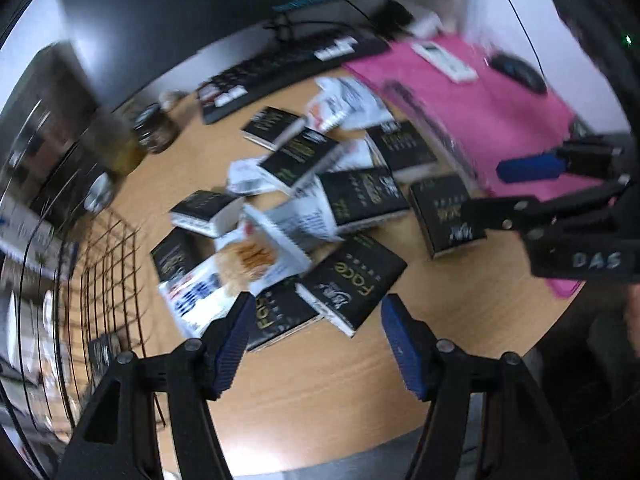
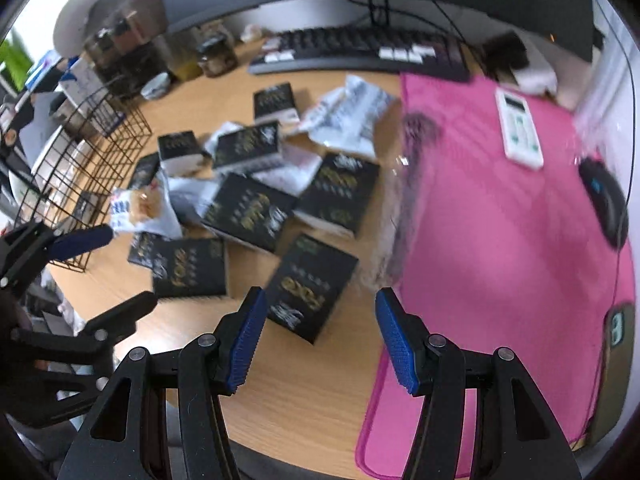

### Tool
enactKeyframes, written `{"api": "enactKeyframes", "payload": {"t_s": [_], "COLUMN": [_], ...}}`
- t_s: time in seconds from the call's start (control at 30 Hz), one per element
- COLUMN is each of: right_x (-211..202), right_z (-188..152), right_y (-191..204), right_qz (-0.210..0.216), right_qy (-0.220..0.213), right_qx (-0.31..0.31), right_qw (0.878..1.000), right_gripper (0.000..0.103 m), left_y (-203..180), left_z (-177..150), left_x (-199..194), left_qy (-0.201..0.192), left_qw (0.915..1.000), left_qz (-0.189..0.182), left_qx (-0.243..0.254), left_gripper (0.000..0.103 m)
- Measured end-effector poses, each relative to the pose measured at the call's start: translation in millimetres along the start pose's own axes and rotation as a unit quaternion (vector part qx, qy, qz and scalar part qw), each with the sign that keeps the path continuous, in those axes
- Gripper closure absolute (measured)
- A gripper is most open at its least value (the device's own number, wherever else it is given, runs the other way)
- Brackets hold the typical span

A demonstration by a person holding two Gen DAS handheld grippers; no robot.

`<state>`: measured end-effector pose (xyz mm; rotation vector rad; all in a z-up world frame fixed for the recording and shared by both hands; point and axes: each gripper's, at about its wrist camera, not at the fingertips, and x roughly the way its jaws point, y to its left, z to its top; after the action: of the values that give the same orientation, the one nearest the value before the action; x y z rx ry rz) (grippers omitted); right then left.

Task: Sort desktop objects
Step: 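Move both open tools back to the pile of packs, then grasp a black Face tissue pack with the right tool while the left tool grasps another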

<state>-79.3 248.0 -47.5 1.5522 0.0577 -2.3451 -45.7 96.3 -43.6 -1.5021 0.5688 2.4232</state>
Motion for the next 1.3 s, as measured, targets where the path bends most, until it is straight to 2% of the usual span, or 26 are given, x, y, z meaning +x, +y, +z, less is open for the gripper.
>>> {"api": "enactKeyframes", "payload": {"t_s": [0.17,0.4,0.5,0.6,0.77,0.87,1.03,1.13,1.17,1.3], "right_x": [8.1,20.6,21.9,24.7,31.0,34.7,48.3,47.2,46.1,38.0], "right_z": [-4.8,-4.1,-2.8,-0.1,5.3,6.5,8.5,9.5,9.7,7.2], "right_y": [-8.5,-16.3,-16.7,-10.4,10.4,20.6,25.6,26.9,26.0,17.1], "right_qz": [0.007,0.006,0.009,0.01,0.014,-0.003,-0.03,-0.03,-0.036,-0.029], "right_qy": [0.006,0.02,0.019,0.018,0.012,0.004,0.011,0.005,0.003,0.003], "right_qx": [0.013,0.027,0.03,0.029,0.029,0.03,0.031,0.029,0.027,0.031], "right_qw": [1.0,0.999,0.999,0.999,0.999,1.0,0.999,0.999,0.999,0.999], "right_gripper": [0.046,0.046,0.046,0.046,0.046,0.046,0.045,0.047,0.055,0.056], "left_y": [-11.3,-19.4,-15.6,-3.0,11.6,12.7,18.0,19.1,19.1,15.4], "left_z": [8.3,15.4,16.4,14.1,0.2,-6.0,-7.8,-6.2,-5.1,-1.5], "left_x": [18.8,36.5,38.6,38.9,35.9,36.3,41.1,42.6,43.0,44.1], "left_qy": [0.022,0.033,0.028,0.029,0.025,0.022,0.02,0.018,0.018,0.018], "left_qw": [0.9987,0.9978,0.9986,0.9989,0.9966,0.9961,0.9953,0.9952,0.9952,0.996], "left_qz": [-0.008,-0.021,-0.027,-0.036,-0.014,-0.013,-0.025,-0.026,-0.027,-0.031], "left_qx": [0.045,0.054,0.037,-0.01,-0.077,-0.085,-0.092,-0.093,-0.092,-0.081], "left_gripper": [0.033,0.034,0.038,0.042,0.044,0.044,0.037,0.036,0.037,0.045]}}
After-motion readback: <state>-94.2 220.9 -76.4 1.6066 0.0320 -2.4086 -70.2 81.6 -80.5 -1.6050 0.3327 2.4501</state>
